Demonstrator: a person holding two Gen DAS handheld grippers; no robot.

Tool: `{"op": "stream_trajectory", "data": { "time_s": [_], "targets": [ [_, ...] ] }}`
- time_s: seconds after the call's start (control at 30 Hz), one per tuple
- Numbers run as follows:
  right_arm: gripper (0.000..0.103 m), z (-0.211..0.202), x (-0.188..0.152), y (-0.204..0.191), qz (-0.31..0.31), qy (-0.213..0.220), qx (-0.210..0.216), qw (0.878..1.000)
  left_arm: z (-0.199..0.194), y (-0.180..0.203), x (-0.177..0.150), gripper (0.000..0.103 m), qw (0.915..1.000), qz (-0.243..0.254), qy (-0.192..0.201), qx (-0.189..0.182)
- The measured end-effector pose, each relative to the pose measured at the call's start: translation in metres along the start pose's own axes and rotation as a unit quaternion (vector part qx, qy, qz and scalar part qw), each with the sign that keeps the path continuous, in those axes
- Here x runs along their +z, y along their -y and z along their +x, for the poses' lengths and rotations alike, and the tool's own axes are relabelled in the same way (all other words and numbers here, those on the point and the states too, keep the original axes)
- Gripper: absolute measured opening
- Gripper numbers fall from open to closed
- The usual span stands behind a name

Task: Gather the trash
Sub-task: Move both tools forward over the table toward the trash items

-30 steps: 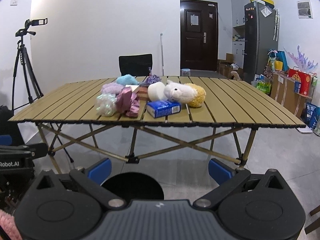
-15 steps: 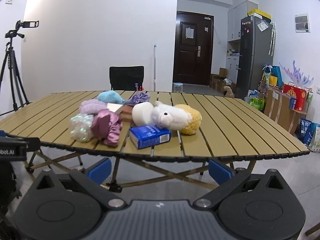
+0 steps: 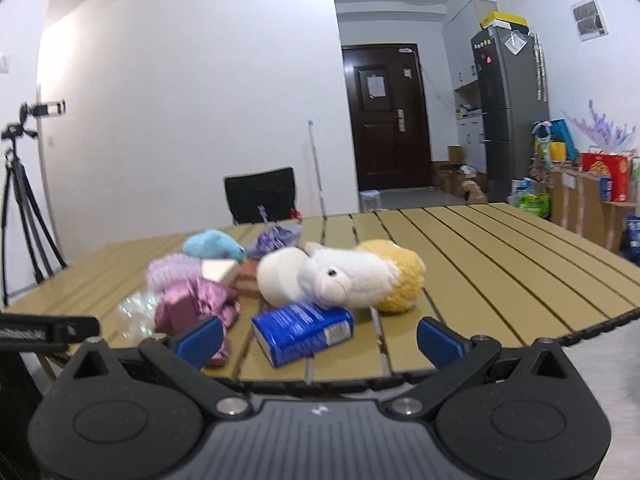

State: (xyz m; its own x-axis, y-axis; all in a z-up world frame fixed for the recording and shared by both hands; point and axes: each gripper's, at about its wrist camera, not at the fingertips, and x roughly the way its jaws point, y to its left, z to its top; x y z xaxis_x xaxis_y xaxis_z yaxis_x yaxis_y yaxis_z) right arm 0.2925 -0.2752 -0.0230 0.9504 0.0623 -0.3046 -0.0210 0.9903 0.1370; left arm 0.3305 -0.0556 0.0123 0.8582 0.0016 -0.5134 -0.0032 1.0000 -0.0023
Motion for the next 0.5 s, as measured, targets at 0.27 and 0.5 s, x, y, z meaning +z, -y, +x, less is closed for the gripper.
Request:
{"op": "stream_trajectory", "data": {
  "time_s": [0.27, 0.5],
  "targets": [
    [0.103, 0.022, 0.003, -0.003, 0.001, 0.013, 0.030, 0.999, 0.026, -0.010, 0.014, 0.103, 0.9998, -0.016, -0.007, 0.002],
    [0.103, 0.050, -0.004, -0.011, -0.053, -0.002, -0.006, 0.999, 0.032, -0.020, 0.022, 0.103, 0.9994, -0.034, 0.005, 0.006]
  ]
}}
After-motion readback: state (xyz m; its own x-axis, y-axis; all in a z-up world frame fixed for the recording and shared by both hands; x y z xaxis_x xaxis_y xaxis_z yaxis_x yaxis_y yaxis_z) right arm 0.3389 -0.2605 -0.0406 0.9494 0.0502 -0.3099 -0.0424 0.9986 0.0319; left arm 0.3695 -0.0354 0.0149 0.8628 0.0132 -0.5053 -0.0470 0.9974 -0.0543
